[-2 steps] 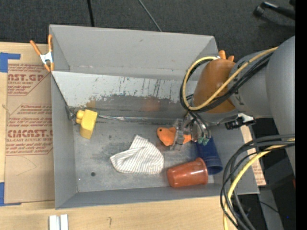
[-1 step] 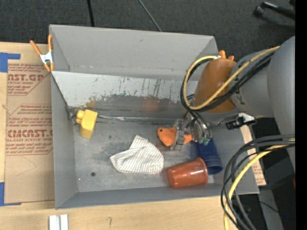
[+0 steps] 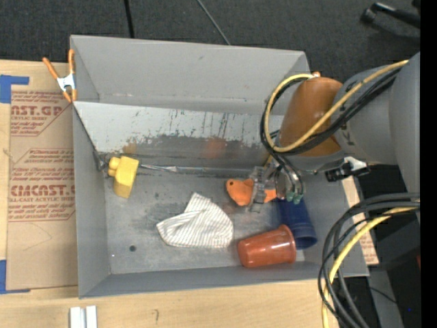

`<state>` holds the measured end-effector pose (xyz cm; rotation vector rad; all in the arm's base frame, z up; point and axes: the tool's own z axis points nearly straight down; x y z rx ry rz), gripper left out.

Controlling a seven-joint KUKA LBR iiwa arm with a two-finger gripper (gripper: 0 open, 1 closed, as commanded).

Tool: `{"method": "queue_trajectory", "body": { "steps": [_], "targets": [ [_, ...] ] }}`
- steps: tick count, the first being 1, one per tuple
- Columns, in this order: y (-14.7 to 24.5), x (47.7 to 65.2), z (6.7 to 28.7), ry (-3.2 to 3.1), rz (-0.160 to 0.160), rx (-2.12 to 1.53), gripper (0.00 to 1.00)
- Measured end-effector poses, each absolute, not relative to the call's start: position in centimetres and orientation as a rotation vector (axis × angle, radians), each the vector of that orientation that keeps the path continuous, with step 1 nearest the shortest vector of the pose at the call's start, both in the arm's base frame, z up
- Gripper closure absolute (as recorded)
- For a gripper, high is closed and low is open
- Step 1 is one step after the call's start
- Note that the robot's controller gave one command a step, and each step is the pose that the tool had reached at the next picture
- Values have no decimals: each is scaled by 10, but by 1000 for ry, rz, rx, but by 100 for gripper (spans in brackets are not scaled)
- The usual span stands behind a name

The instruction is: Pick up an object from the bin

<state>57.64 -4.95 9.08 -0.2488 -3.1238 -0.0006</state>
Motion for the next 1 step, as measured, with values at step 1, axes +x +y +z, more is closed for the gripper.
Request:
{"method": "queue_trajectory", "body": {
  "steps": [1],
  "targets": [
    [-50,578,112,-3129,-1,-250,100]
  ]
}}
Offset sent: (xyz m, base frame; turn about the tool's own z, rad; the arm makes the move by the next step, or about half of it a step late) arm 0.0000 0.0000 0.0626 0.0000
